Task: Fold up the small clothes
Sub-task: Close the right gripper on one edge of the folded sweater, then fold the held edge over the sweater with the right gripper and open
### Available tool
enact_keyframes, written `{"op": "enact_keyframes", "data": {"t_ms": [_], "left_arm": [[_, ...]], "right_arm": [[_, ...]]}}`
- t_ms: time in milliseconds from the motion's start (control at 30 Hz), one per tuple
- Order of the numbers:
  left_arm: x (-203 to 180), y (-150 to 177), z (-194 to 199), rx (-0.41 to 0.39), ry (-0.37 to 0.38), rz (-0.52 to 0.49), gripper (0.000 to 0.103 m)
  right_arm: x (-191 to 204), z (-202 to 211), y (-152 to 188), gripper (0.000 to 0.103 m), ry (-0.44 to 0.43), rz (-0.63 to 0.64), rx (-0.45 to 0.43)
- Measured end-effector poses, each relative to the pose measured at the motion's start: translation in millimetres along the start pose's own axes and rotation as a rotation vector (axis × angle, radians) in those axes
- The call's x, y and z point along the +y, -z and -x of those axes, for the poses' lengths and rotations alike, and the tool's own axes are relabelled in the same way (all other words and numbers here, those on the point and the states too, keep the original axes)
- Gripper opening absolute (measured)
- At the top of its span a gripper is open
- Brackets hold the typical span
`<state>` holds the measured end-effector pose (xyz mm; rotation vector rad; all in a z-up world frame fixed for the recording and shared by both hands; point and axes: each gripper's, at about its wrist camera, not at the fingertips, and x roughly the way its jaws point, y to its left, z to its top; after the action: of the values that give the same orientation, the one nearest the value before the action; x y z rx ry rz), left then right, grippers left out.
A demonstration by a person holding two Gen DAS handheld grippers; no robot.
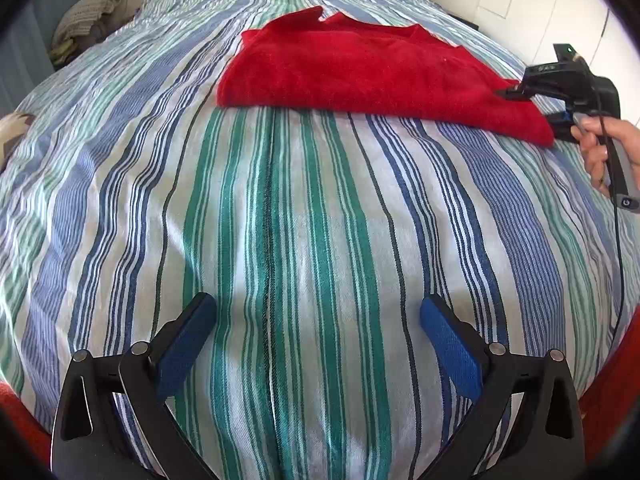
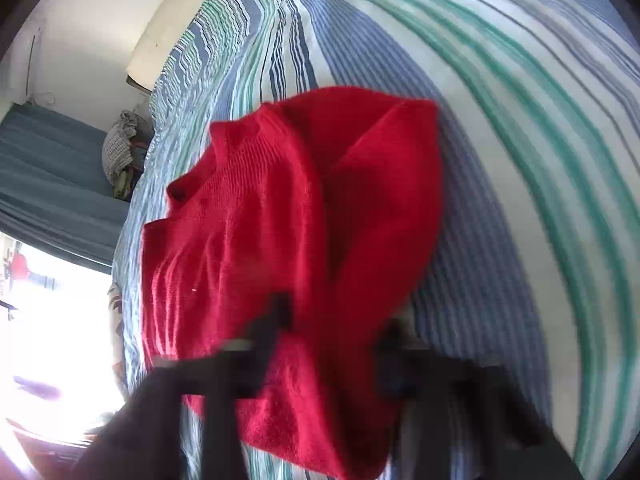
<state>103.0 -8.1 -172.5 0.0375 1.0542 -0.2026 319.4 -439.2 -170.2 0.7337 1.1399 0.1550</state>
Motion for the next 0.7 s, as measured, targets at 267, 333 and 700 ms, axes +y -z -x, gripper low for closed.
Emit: {"op": "enact_keyframes", "data": {"t_ms": [267,333,700], "left_arm": [[-0.9,-6.5,2.2,0.013,0.054,0.016,0.102],[1.0,-10.4,0.8,0.016,0.060,0.020,0.102],[23.5,-14.5,-0.1,0.037,0.067,0.086,0.102]], "right_arm": [[138.2,19.2,1.3,0.019,-0.070,0.216,-0.090],[183.3,4.2,5.8,0.019,-0.097,0.288,-0.055],[296.8,-131.9,64.2,0.064,-0.088,0.480,0.245]]}}
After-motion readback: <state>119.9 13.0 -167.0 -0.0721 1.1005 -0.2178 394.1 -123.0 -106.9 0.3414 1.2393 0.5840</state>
